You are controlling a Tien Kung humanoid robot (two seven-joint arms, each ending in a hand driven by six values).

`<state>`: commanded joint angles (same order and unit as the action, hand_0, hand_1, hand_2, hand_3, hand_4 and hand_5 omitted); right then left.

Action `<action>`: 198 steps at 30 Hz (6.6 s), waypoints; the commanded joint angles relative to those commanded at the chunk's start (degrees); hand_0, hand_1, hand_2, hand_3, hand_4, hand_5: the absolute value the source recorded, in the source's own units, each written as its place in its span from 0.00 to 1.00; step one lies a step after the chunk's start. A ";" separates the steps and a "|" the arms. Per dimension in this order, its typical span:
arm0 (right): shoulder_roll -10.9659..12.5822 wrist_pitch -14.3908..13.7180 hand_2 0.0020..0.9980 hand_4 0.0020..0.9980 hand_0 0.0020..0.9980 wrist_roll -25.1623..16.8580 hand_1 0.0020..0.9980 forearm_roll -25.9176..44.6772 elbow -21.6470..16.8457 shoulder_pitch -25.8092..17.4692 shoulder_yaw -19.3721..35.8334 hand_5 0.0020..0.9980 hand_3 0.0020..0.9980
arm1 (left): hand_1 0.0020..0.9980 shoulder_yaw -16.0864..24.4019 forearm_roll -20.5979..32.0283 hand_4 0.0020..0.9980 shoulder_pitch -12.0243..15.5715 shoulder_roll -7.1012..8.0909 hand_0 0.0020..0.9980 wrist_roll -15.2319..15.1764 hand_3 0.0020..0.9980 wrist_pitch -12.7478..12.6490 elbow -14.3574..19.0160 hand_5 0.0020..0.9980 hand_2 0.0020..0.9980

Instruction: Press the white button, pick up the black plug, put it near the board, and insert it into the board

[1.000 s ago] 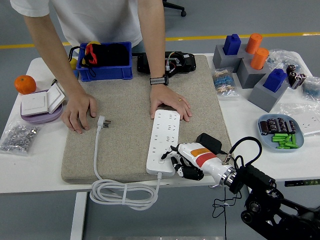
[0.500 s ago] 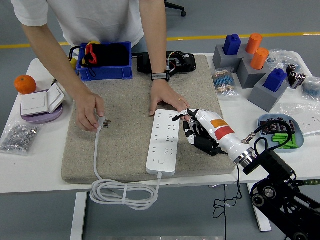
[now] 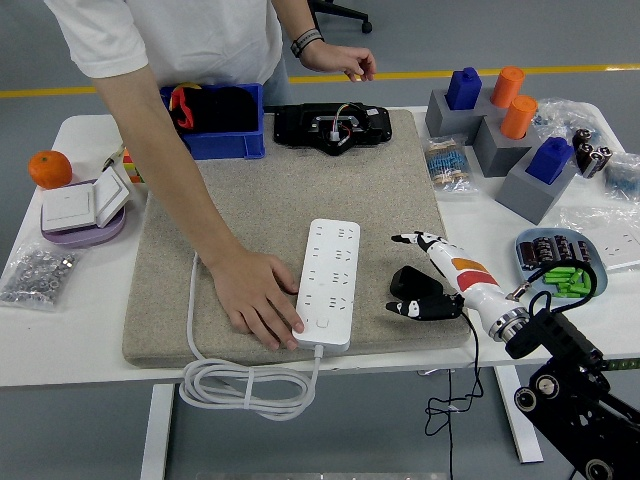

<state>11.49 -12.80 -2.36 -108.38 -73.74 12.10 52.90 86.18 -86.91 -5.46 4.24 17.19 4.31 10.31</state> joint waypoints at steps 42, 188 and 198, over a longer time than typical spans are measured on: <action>0.91 -4.81 0.26 0.74 0.32 -4.62 0.23 1.14 0.52 -2.33 1.79 0.00 0.43 | 0.70 0.07 -0.06 0.72 0.02 -0.07 0.71 -0.03 0.72 -0.01 0.00 0.30 0.67; 0.33 -6.21 0.61 0.97 0.55 -9.46 0.57 -0.76 0.69 6.53 -11.98 0.09 0.68 | 0.70 0.19 -0.56 0.72 -0.18 -0.02 0.71 0.21 0.72 0.07 0.00 0.30 0.67; 0.47 -3.57 0.81 1.00 0.84 -7.91 0.84 0.37 -0.37 6.37 -11.77 0.35 0.83 | 0.70 -0.20 -0.33 0.72 -0.21 0.11 0.71 0.25 0.72 0.11 0.00 0.31 0.67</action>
<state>11.96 -16.37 -10.27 -108.01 -74.11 18.46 41.13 85.98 -87.24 -5.67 4.35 17.44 4.42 10.31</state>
